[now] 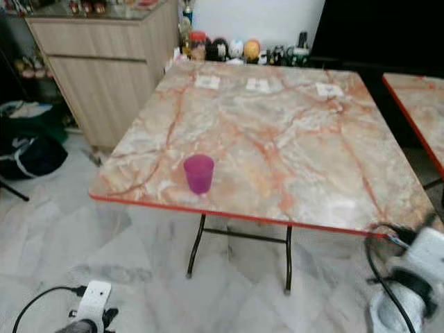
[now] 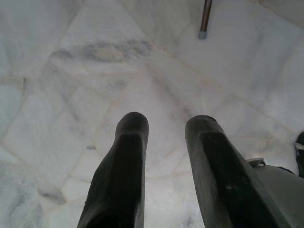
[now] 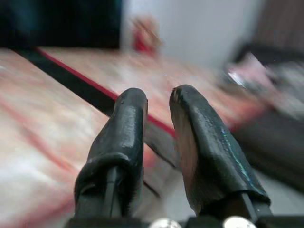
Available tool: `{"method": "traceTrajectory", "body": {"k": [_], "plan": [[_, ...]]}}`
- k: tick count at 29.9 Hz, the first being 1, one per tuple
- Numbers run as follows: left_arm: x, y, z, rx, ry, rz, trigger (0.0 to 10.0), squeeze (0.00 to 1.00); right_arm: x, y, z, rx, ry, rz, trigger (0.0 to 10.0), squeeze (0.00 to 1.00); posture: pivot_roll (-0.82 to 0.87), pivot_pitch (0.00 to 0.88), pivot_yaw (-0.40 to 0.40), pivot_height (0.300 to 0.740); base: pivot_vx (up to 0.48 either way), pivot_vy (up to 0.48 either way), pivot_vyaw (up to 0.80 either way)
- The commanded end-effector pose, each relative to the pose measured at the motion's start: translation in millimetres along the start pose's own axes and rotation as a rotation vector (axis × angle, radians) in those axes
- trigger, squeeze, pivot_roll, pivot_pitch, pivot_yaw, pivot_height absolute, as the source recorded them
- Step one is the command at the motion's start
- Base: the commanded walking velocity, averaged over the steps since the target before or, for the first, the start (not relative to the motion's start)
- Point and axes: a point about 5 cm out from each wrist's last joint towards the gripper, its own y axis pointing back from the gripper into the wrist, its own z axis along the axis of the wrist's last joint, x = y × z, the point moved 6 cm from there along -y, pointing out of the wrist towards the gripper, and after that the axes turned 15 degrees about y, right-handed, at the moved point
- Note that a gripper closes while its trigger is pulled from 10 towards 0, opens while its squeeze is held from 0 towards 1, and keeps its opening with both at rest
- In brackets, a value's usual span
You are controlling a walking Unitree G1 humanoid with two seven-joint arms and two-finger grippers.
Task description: Setting the table
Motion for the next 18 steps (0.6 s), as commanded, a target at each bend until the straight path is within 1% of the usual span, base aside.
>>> {"method": "traceTrajectory", "body": {"k": [1, 2, 3, 4, 5, 6, 7, 8, 9, 10, 11, 12, 13, 14, 15, 16, 17, 18], "plan": [[-3.3, 0.1, -3.2, 0.009, -0.01, -0.006, 10.0, 0.0, -8.2, 2.0, -24.1, 0.117, -0.021, -0.053, 10.0, 0.0, 0.04, 0.001, -0.032, 0.74, 0.0, 0.0, 0.0], [-3.4, 0.0, -3.1, 0.008, -0.01, -0.006, 10.0, 0.0, -9.3, 4.1, -35.4, 0.169, -0.032, -0.065, 10.0, 0.0, 0.04, 0.001, -0.032, 0.74, 0.0, 0.0, 0.0], [-3.7, 0.0, -2.9, 0.007, -0.008, -0.007, 10.0, 0.0, -7.4, 10.0, -59.5, 0.275, -0.06, -0.071, 10.0, 0.0, 0.04, 0.0, -0.034, 0.74, 0.0, 0.0, 0.0], [-3.7, 0.0, -2.9, 0.007, -0.008, -0.007, 10.0, 0.0, -7.4, 10.0, -59.5, 0.275, -0.06, -0.071, 10.0, 0.0, 0.04, 0.0, -0.034, 0.74, 0.0, 0.0, 0.0], [-3.6, -0.1, -2.3, 0.006, -0.007, -0.006, 10.0, 0.0, 9.2, 20.6, -86.1, 0.407, -0.095, -0.008, 10.0, 0.0, 0.04, 0.0, -0.035, 0.74, 0.0, 0.0, 0.0], [-3.9, -0.1, -2.4, 0.005, -0.005, -0.006, 10.0, 0.0, 25.4, 29.7, -106.8, 0.503, -0.123, 0.07, 10.0, 0.0, 0.04, 0.0, -0.04, 0.74, 0.0, 0.0, 0.0], [-3.9, -0.1, -2.4, 0.005, -0.005, -0.006, 10.0, 0.0, 25.4, 29.7, -106.8, 0.503, -0.123, 0.07, 10.0, 0.0, 0.04, 0.0, -0.04, 0.74, 0.0, 0.0, 0.0], [-4.0, -0.2, -2.2, 0.004, -0.002, -0.005, 10.0, 0.0, 41.3, 40.5, -123.2, 0.575, -0.077, 0.164, 10.0, 0.0, 0.05, 0.0, -0.04, 0.74, 0.0, 0.0, 0.0], [-3.9, -0.2, -2.1, 0.004, -0.002, -0.005, 10.0, 0.0, 43.8, 44.7, -128.3, 0.595, -0.053, 0.178, 10.0, 0.0, 0.05, 0.0, -0.043, 0.74, 0.0, 0.0, 0.0], [-3.5, -0.2, -1.7, 0.003, 0.001, -0.004, 10.0, 0.0, 59.6, 55.8, -138.3, 0.643, -0.048, 0.27, 10.0, 0.0, 0.05, 0.0, -0.043, 0.74, 0.0, 0.0, 0.0], [-3.1, -0.2, -1.4, 0.002, 0.002, -0.002, 10.0, 0.0, 70.2, 64.0, -144.1, 0.675, -0.051, 0.332, 10.0, 0.0, 0.05, 0.0, -0.043, 0.74, 0.0, 0.0, 0.0], [-2.8, -0.2, -1.2, 0.001, 0.003, -0.001, 10.0, 0.0, 77.0, 69.6, -147.5, 0.696, -0.055, 0.373, 10.0, 0.0, 0.05, 0.0, -0.043, 0.74, 0.0, 0.0, 0.0], [-2.5, -0.2, -1.2, 0.001, 0.002, 0.0, 10.0, 0.0, 92.7, 83.6, -153.6, 0.743, -0.07, 0.468, 10.0, 0.0, 0.05, 0.0, -0.043, 0.74, 0.0, 0.0, 0.0], [-2.5, -0.3, -1.0, 0.001, 0.001, 0.0, 10.0, 0.0, 107.1, 94.2, -153.5, 0.741, -0.059, 0.564, 10.0, 0.0, 0.05, 0.0, -0.036, 0.74, 0.0, 0.0, 0.0], [-2.5, -0.3, -0.9, 0.002, 0.0, 0.0, 10.0, 0.0, 116.5, 101.9, -153.1, 0.738, -0.05, 0.631, 10.0, 0.0, 0.05, 0.0, -0.036, 0.74, 0.0, 0.0, 0.0], [-2.5, -0.3, -0.9, 0.002, 0.0, 0.0, 10.0, 0.0, 116.5, 101.9, -153.1, 0.738, -0.05, 0.631, 10.0, 0.0, 0.05, 0.0, -0.036, 0.74, 0.0, 0.0, 0.0], [-3.3, -0.5, -0.6, 0.002, -0.002, -0.003, 10.0, 0.0, 130.1, 120.8, -157.7, 0.738, 0.027, 0.759, 10.0, 0.0, 0.05, 0.0, -0.032, 0.74, 0.0, 0.0, 0.0], [-3.8, -0.6, -0.3, 0.001, -0.003, -0.004, 10.0, 0.0, 136.1, 133.6, -161.8, 0.753, 0.054, 0.829, 10.0, 0.0, 0.04, 0.0, -0.031, 0.74, 0.0, 0.0, 0.0]]}}
